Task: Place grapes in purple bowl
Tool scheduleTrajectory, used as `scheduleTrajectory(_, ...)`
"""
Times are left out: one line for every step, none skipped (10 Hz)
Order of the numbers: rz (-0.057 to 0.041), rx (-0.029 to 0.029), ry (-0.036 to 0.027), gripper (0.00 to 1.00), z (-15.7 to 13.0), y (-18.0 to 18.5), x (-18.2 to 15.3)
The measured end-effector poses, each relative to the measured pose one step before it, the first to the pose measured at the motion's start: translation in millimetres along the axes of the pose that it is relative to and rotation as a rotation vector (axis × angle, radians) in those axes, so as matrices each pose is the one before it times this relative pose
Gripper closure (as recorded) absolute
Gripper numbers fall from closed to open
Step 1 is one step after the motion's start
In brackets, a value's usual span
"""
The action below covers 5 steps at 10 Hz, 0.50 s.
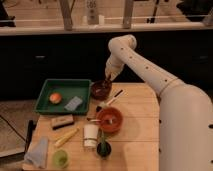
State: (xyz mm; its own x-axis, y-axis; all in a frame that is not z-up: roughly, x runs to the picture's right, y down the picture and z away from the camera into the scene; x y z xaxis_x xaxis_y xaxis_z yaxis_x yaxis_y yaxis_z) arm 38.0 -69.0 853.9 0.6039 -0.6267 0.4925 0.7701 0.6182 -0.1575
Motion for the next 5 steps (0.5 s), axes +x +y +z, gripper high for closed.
scheduleTrajectory(-0.00923,-0.00353,-0.00714,0.97,1.86,-2.41,0.63)
scheduleTrajectory(-0.01646,-0.0106,-0.01445,0.89,4.79,-2.71,0.91)
scheduleTrajectory(-0.02254,-0.00966,-0.017,0.76,4.66,-3.86,0.1)
scheduleTrajectory(-0.01169,-0.00536,-0.00981,0.68,2.95,-2.81,-0.46)
scheduleTrajectory(-0.0153,-0.00453,-0.01143,0.58,3.39,-4.04,-1.22)
